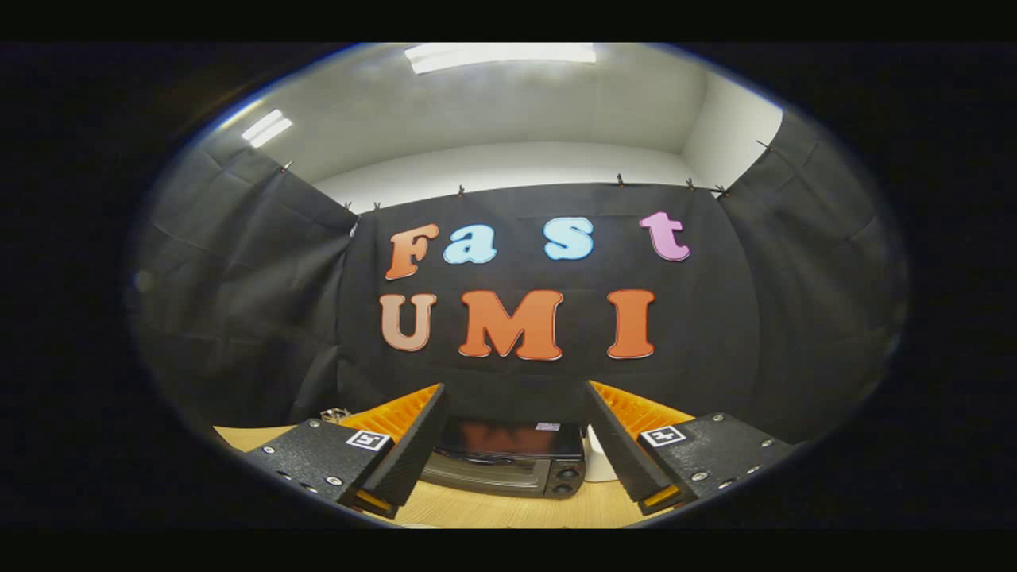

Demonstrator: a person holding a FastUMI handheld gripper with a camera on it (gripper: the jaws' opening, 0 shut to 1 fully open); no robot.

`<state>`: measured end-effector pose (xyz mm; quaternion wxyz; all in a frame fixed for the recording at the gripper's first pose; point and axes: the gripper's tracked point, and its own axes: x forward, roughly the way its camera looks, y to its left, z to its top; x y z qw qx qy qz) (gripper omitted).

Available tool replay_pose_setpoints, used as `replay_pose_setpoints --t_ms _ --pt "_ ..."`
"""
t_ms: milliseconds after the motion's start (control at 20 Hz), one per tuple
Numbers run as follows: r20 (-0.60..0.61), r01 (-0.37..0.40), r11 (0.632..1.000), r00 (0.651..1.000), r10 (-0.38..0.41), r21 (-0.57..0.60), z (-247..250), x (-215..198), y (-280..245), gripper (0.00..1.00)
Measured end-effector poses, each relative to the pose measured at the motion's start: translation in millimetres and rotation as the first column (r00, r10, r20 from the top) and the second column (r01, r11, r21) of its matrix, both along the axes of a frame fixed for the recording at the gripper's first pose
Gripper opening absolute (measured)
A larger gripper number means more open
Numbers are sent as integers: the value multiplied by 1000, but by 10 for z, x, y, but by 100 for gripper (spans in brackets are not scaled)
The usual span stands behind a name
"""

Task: Open the toaster oven, put the food inside, and close the toaster oven door.

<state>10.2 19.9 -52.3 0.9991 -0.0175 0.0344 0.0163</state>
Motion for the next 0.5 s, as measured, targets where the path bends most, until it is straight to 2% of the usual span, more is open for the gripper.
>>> replay_pose_setpoints --t_ms 300,500 --pt "-105 -41 999 994 40 -4 -674 389 278 99" --pt "-215 -67 998 975 63 -11 -1313 642 412 99"
